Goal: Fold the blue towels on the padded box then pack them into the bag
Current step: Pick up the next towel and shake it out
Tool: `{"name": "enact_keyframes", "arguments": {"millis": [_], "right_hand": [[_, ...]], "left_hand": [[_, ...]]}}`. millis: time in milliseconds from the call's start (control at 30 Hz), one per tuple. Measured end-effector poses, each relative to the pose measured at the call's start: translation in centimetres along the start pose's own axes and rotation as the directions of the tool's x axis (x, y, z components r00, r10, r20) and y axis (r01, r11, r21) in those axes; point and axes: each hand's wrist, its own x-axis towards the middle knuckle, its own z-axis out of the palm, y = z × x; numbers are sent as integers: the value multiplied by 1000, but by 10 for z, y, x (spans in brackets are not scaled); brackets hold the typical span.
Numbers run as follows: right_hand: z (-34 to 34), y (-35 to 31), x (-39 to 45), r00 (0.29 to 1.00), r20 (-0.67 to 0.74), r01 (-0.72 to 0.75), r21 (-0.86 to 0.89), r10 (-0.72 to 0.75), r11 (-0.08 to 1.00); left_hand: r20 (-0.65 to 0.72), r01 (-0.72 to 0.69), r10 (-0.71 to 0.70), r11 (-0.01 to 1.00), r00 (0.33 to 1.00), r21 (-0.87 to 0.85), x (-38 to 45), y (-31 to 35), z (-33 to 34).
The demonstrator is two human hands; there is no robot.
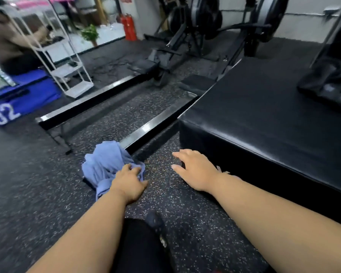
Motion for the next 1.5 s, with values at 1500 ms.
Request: {"name": "enact_keyframes", "arguments": {"millis": [1500], "right_hand": [[173, -66, 201, 952, 306, 10, 52, -25, 999]], "left_hand": [[-177, 228, -235, 972, 956, -63, 152, -222, 76]]}}
